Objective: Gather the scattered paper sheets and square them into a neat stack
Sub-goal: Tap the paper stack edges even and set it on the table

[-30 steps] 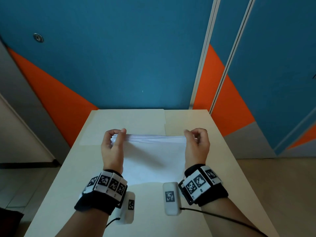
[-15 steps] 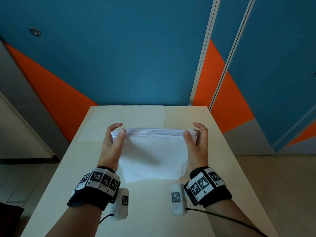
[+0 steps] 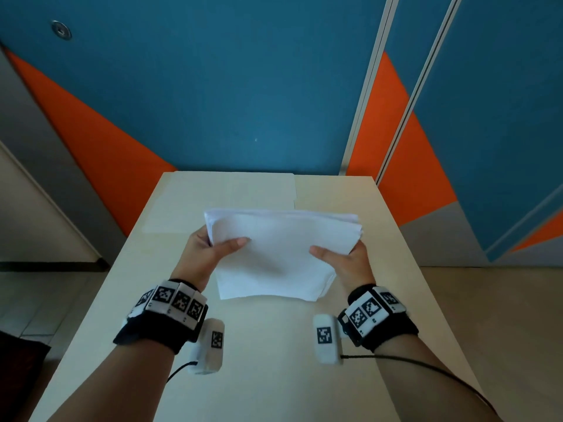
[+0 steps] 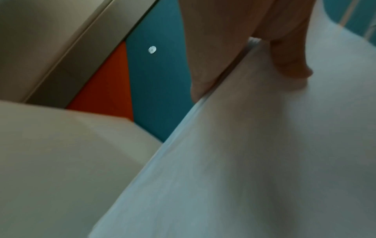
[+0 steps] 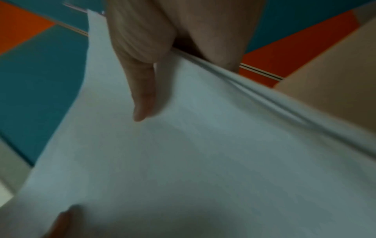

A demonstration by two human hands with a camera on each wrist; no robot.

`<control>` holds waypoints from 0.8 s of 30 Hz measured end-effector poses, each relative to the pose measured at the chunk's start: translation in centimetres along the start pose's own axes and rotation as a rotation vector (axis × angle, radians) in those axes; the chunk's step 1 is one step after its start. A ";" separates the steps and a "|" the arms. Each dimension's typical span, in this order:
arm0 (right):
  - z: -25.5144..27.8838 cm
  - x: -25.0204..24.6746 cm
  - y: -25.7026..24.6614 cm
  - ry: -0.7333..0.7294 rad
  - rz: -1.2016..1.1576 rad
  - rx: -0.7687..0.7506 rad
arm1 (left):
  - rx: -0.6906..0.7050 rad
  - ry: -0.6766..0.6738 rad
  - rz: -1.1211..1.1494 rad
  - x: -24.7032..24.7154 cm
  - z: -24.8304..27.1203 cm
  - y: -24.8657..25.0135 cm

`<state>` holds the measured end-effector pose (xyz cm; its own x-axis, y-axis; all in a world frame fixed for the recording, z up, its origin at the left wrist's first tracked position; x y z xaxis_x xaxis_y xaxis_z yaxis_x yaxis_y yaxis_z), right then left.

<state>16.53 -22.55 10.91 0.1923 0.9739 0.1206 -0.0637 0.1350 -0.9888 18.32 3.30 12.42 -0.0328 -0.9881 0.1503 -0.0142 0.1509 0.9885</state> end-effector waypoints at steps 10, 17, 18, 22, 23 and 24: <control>0.2 0.8 2.5 -0.015 0.049 0.082 | -0.086 0.068 -0.002 -0.6 0.8 -3.9; 0.8 1.0 4.4 -0.207 0.194 0.182 | -0.117 0.300 -0.018 -4.0 1.5 -3.6; 0.8 0.5 4.7 -0.217 0.203 0.200 | -0.122 0.333 0.005 -4.8 1.5 -3.6; 0.4 -1.1 4.9 -0.156 -0.043 0.196 | -0.153 0.305 0.377 -5.1 1.5 -4.6; 0.4 -1.1 4.9 -0.141 -0.241 0.201 | -0.170 0.269 0.423 -4.6 1.4 -5.0; 0.4 -0.6 4.7 -0.159 -0.398 0.200 | -0.196 0.232 0.451 -3.8 1.5 -5.4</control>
<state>15.70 -22.42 6.23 0.0883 0.8532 0.5141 -0.2059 0.5206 -0.8286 17.00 6.27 6.49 0.2288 -0.8107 0.5390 0.1374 0.5750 0.8065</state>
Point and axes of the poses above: each hand's wrist, its own z-axis away from the middle knuckle, its own x-axis out of the palm, y = z × x, the point moved 10 cm from there along -z, towards the middle knuckle, and after that the axes turned 2 degrees about x, right-handed, at the moved point
